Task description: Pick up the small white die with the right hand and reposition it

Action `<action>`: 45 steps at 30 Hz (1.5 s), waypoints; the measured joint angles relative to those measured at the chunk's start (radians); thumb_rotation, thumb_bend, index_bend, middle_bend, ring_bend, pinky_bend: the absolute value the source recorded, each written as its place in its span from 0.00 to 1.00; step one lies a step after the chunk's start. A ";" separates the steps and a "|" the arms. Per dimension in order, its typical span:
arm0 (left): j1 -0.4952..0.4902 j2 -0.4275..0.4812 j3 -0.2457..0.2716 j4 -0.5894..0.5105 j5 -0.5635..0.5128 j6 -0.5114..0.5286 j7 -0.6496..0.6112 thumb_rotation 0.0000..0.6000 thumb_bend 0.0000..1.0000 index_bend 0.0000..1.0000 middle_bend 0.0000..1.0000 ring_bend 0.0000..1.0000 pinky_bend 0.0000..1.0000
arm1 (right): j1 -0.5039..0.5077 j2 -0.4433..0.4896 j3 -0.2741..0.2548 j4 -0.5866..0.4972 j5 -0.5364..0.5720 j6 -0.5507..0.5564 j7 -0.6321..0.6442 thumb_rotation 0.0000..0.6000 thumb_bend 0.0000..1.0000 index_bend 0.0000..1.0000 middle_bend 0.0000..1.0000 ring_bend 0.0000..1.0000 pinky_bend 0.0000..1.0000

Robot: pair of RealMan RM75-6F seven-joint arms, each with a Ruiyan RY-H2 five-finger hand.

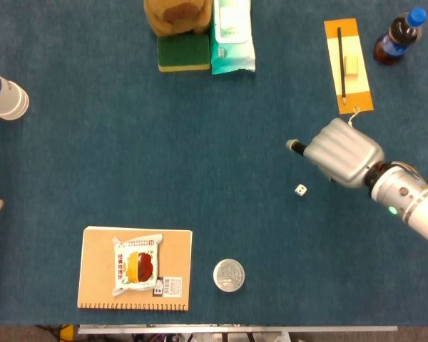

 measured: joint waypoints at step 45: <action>0.001 -0.007 0.000 0.016 -0.007 -0.008 -0.024 1.00 0.04 0.00 0.00 0.00 0.20 | 0.278 -0.083 -0.285 0.002 0.195 -0.031 0.101 1.00 1.00 0.24 1.00 1.00 1.00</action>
